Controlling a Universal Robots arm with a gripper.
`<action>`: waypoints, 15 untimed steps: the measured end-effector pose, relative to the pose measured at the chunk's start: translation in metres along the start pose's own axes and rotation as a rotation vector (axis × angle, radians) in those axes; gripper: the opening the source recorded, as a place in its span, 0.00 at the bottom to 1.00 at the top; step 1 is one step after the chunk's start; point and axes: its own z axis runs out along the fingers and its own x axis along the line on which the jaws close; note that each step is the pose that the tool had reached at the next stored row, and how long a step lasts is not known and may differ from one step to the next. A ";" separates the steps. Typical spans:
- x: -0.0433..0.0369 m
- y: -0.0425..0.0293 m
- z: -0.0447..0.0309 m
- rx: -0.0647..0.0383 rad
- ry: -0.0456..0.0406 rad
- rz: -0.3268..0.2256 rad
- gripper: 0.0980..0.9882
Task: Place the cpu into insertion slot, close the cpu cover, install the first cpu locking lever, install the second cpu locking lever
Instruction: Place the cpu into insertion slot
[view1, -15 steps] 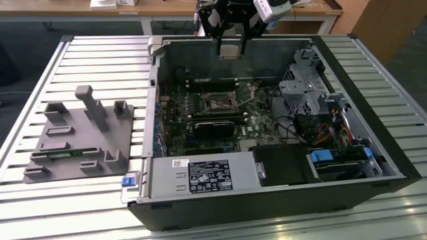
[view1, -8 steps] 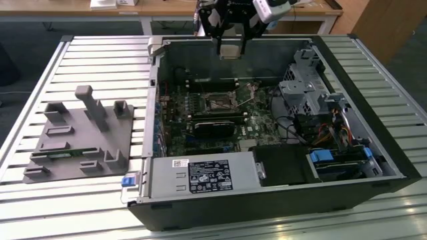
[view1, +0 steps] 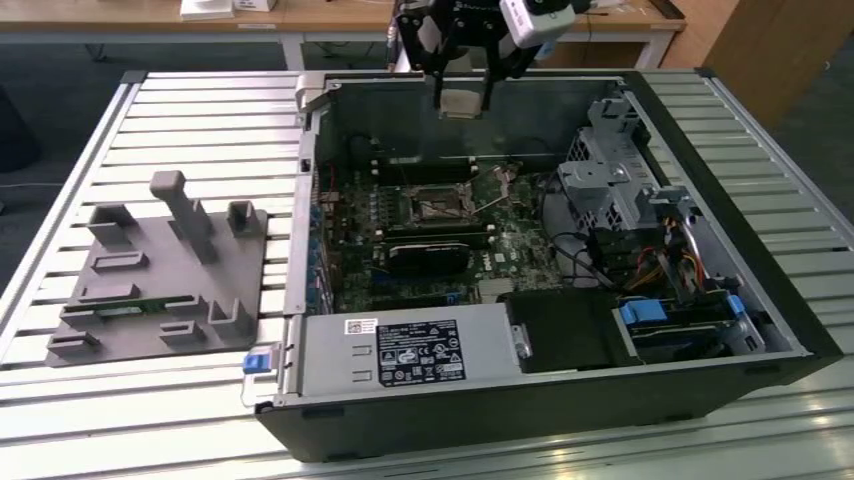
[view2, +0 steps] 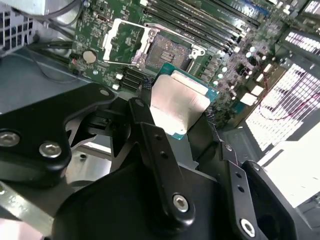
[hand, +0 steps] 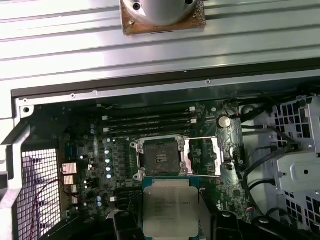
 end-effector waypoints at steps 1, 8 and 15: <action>0.0000 0.0000 0.0001 0.000 -0.0012 0.014 0.49; 0.0000 -0.0001 0.0010 0.000 -0.0088 0.095 0.49; 0.0000 -0.0001 0.0015 -0.002 -0.0161 0.178 0.49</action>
